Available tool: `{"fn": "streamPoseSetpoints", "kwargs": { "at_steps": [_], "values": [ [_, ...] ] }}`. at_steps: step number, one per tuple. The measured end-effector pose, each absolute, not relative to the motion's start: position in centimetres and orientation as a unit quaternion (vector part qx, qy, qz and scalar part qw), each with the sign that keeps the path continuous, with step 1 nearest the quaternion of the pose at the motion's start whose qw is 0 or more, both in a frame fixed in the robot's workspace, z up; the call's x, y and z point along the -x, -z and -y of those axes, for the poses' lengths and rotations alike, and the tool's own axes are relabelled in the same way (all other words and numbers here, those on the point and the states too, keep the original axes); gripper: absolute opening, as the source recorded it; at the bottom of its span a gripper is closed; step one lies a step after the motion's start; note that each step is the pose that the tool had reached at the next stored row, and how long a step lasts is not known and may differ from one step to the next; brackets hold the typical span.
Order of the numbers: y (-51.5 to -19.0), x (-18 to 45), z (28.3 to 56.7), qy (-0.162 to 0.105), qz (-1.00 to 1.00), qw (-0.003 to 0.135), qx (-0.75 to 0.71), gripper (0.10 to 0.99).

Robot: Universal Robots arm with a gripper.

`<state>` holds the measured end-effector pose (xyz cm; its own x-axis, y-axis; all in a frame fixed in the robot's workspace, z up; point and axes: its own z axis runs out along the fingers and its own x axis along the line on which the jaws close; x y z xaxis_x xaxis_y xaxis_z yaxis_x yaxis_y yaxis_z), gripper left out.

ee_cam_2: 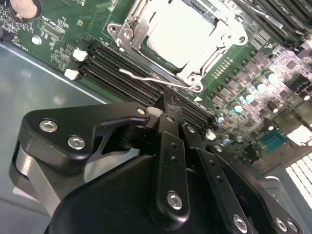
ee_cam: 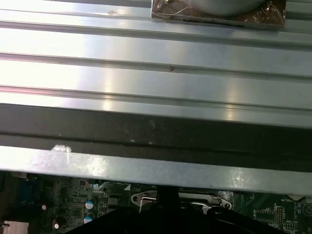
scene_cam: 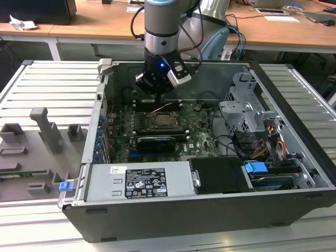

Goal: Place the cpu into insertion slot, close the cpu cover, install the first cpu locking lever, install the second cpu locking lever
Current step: 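Install the first cpu locking lever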

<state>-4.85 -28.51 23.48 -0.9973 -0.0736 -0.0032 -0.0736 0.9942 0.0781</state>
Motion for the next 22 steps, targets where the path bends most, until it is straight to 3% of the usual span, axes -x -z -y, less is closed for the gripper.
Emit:
{"fn": "streamPoseSetpoints", "kwargs": {
  "at_steps": [22],
  "values": [
    [-21.9, 2.3, 28.5, -0.041, -0.999, 0.0, 0.036, 0.106]
  ]
}}
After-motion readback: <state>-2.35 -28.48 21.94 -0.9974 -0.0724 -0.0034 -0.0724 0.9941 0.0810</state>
